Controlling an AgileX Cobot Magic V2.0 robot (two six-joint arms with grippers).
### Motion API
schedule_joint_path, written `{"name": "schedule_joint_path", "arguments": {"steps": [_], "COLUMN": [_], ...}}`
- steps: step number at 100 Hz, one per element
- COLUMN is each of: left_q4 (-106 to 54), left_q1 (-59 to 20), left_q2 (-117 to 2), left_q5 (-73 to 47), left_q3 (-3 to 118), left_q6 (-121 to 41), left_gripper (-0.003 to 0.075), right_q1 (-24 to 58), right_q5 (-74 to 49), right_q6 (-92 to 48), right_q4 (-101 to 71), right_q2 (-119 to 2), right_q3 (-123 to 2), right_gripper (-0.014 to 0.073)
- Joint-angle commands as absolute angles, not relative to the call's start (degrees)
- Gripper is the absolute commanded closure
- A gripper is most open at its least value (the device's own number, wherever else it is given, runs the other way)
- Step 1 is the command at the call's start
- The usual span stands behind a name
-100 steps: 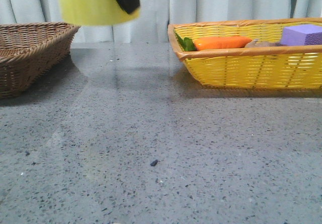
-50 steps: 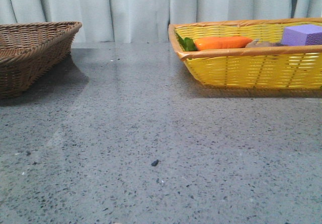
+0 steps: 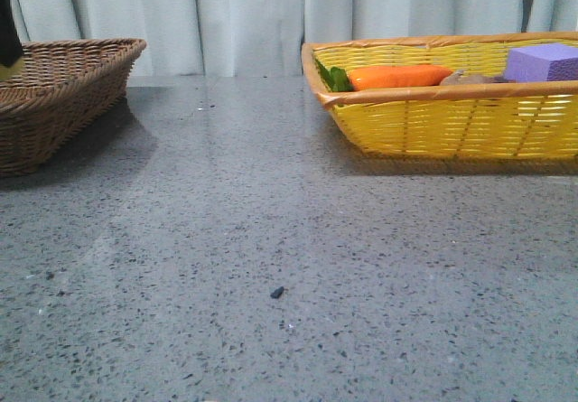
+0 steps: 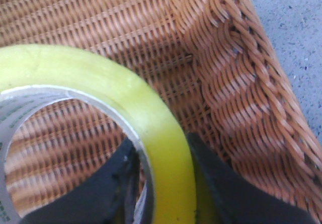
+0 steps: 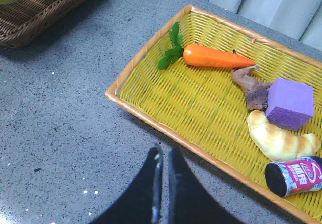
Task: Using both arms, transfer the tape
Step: 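Lift the tape roll with the left gripper into the brown basket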
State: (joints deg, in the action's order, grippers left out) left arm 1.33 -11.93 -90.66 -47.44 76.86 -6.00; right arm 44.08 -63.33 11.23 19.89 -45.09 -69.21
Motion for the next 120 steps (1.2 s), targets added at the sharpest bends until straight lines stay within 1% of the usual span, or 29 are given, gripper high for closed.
{"name": "schedule_joint_path", "arguments": {"steps": [1, 35, 45, 52, 57, 64, 69, 82, 98, 109, 120], "left_q4": [0.00, -1.02, -1.14, -1.37, -1.36, -1.36, -1.36, -1.23, -0.83, -1.65, -2.45], "left_q1": [-11.88, -11.88, -11.88, -11.88, -11.88, -11.88, -11.88, -11.88, -11.79, -11.79, -11.79], "left_q2": [-88.71, -93.06, -93.15, -93.15, -93.15, -93.15, -93.15, -93.15, -92.40, -89.84, -84.88], "left_q5": [-40.87, -41.77, -41.88, -41.99, -41.99, -42.08, -42.21, -45.80, -50.41, -51.25, -50.58], "left_q3": [77.16, 77.05, 77.05, 77.05, 77.05, 77.05, 77.05, 78.21, 83.14, 86.30, 86.89], "left_q6": [-5.86, -5.86, -5.86, -5.86, -5.86, -5.86, -5.86, -5.86, -5.86, -5.86, -5.86], "left_gripper": [0.0650, 0.0650, 0.0632, 0.0576, 0.0498, 0.0410, 0.0383, 0.0388, 0.0388, 0.0388, 0.0388], "right_q1": [43.87, 43.87, 43.87, 43.87, 43.87, 43.87, 43.87, 43.87, 43.87, 43.87, 43.87], "right_q5": [-59.30, -59.79, -59.79, -59.79, -59.79, -59.79, -59.79, -59.88, -59.55, -59.55, -59.65], "right_q6": [11.17, 11.17, 11.17, 11.17, 11.17, 11.17, 11.17, 11.17, 11.17, 11.17, 11.17], "right_q4": [22.09, 21.98, 21.88, 21.78, 21.69, 21.69, 21.69, 21.69, 21.69, 21.69, 22.50], "right_q2": [-44.74, -44.74, -44.74, -44.74, -44.74, -44.74, -44.74, -44.74, -44.74, -44.74, -44.74], "right_q3": [-70.43, -70.43, -70.43, -70.43, -70.43, -70.43, -70.43, -70.43, -70.43, -70.43, -70.34], "right_gripper": [0.0666, 0.0666, 0.0666, 0.0666, 0.0666, 0.0666, 0.0666, 0.0666, 0.0666, 0.0666, 0.0654]}}
